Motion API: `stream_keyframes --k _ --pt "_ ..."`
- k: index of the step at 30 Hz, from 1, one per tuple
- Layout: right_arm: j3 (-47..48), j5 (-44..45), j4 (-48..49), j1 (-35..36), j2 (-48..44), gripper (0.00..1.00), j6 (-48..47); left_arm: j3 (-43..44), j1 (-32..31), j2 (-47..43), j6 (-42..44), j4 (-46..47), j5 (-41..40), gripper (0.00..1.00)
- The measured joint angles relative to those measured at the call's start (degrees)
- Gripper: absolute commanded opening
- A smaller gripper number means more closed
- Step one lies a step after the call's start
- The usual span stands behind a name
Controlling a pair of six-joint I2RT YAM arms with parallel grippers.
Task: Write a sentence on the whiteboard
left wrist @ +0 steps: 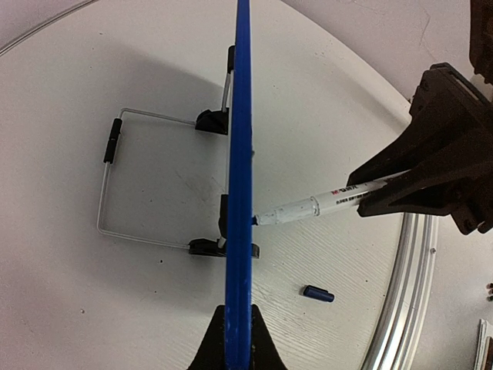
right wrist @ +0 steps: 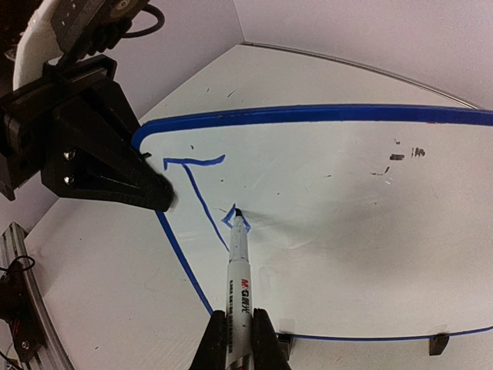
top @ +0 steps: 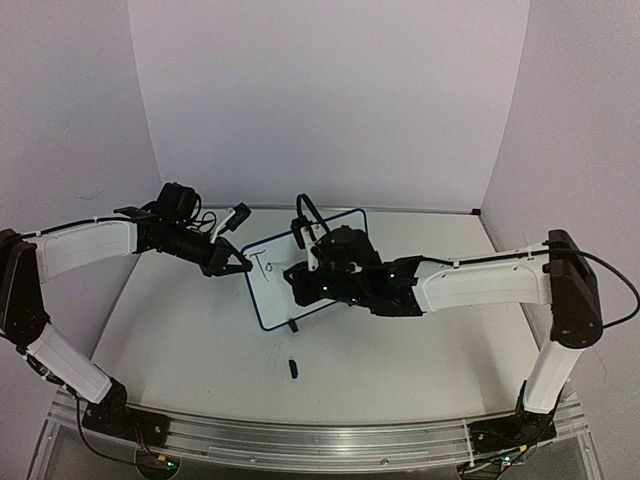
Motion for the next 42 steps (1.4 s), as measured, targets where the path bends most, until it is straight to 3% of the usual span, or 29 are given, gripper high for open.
stream_keyframes --k 16,42 --pt "-3.06 -1.09 1.40 0.00 -6.27 0.00 0.33 0.00 0.00 -0.02 0.04 -0.02 0.00 0.00" --pt "-3.28 -1.60 1.68 -2.08 -2.67 0.00 1.29 0.00 -0.07 -0.02 0.04 -0.02 -0.02 0.00"
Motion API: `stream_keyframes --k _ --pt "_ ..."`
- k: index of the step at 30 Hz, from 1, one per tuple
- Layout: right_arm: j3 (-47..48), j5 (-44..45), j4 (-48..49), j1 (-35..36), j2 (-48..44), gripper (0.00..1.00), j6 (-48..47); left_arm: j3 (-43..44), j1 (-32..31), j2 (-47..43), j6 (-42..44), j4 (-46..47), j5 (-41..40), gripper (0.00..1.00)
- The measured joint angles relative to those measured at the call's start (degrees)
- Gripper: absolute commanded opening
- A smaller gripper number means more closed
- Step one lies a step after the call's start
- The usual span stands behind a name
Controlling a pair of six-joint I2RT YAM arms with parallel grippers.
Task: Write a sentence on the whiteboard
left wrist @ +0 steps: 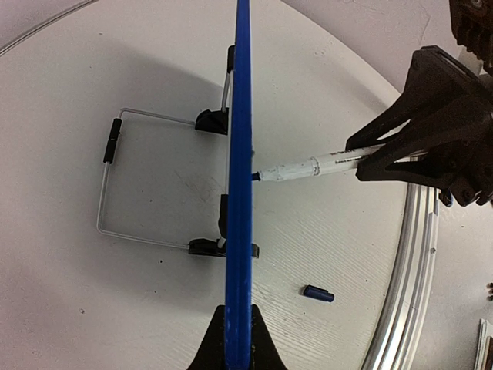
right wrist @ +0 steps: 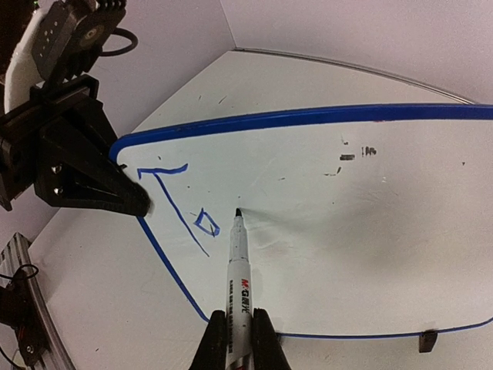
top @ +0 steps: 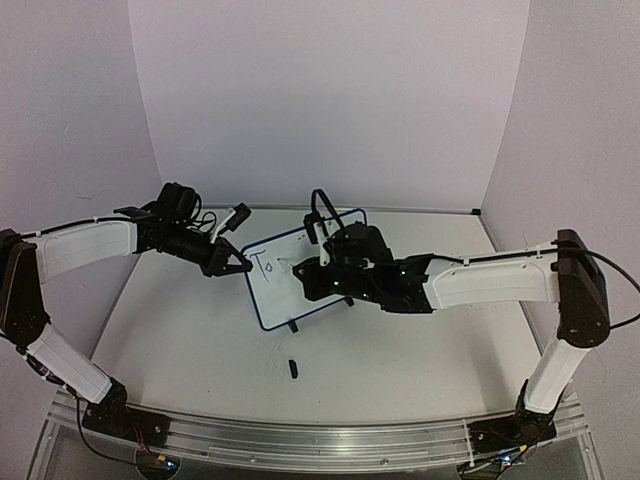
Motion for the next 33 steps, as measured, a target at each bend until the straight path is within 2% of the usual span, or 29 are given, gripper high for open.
stream_keyframes --k 22,33 --pt "-0.76 -3.80 0.57 -0.20 1.40 0.00 -0.11 0.00 0.00 0.00 0.04 -0.02 -0.04 0.00" --pt "-0.94 -2.01 -0.22 -0.24 1.40 0.00 -0.04 0.00 -0.09 0.00 0.04 -0.02 -0.04 0.00"
